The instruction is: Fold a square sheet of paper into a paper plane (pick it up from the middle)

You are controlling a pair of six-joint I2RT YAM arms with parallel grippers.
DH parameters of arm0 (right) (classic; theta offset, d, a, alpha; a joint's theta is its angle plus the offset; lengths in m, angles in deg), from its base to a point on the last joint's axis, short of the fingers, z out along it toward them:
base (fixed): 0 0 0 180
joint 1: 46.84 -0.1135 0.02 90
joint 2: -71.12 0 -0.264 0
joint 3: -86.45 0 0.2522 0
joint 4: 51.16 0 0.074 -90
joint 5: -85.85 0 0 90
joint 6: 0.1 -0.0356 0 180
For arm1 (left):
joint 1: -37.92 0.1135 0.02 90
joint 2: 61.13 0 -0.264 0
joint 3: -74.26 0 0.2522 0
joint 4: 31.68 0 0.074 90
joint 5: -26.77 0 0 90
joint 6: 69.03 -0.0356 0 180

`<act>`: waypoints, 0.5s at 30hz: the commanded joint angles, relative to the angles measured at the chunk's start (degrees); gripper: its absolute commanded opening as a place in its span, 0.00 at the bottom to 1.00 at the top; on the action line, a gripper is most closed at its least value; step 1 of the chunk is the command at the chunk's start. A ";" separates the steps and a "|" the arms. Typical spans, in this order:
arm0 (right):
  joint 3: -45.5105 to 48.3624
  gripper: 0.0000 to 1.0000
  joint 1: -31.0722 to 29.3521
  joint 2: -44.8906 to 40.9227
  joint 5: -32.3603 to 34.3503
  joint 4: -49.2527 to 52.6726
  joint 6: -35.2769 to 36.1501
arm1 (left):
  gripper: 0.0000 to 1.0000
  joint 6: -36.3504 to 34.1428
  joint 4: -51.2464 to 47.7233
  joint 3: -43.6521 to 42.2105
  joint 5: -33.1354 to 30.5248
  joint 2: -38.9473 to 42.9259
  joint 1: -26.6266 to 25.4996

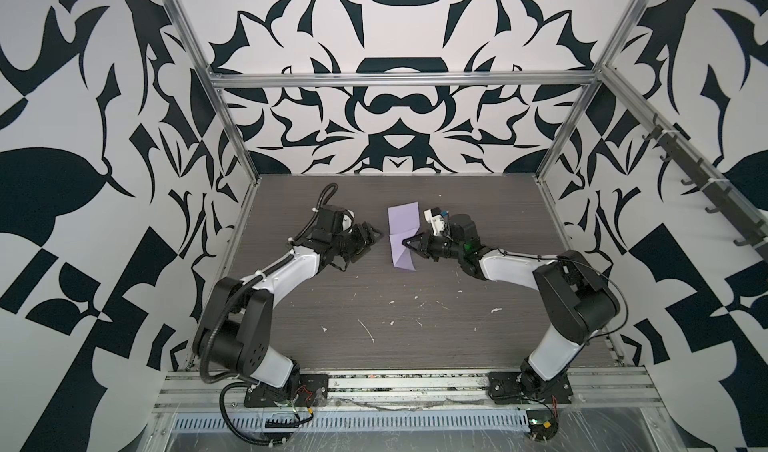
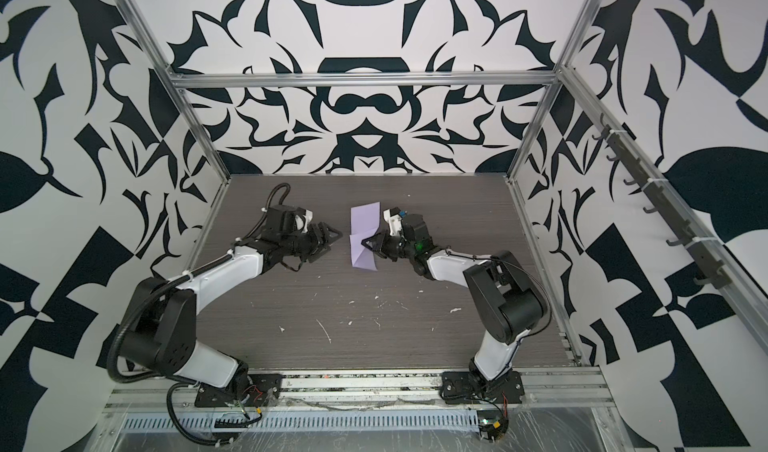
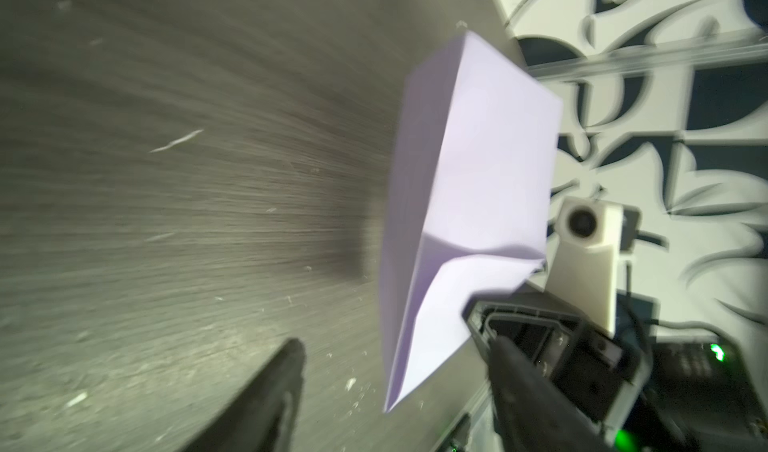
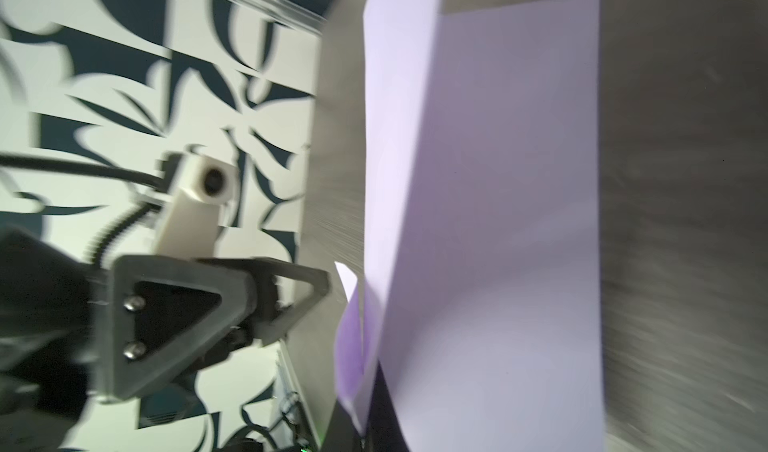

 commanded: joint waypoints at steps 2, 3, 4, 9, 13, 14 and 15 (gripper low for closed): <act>-2.95 0.00 0.39 -2.54 -2.03 -9.74 -8.08 | 0.84 6.41 15.22 -2.29 10.11 2.30 -0.35; -3.30 0.00 0.48 -2.74 -2.21 -11.20 -9.92 | 0.88 7.55 17.65 -2.54 11.11 2.45 -0.43; -3.79 0.00 0.52 -2.85 -2.59 -12.39 -11.64 | 0.89 8.37 20.05 -2.91 11.94 2.72 -0.56; -5.64 0.00 0.48 -2.95 -3.89 -15.82 -17.32 | 0.88 8.14 24.24 -2.56 14.15 1.82 -1.26; -6.29 0.00 0.57 -3.17 -4.58 -17.00 -19.74 | 0.74 8.27 26.07 -1.83 14.74 0.54 -1.74; -6.15 0.00 0.56 -3.27 -4.43 -17.01 -20.04 | 0.69 8.62 27.02 -1.77 15.16 0.31 -1.79; -6.13 0.00 0.63 -3.36 -4.42 -16.93 -20.31 | 0.64 8.84 27.74 -1.55 15.43 0.27 -1.81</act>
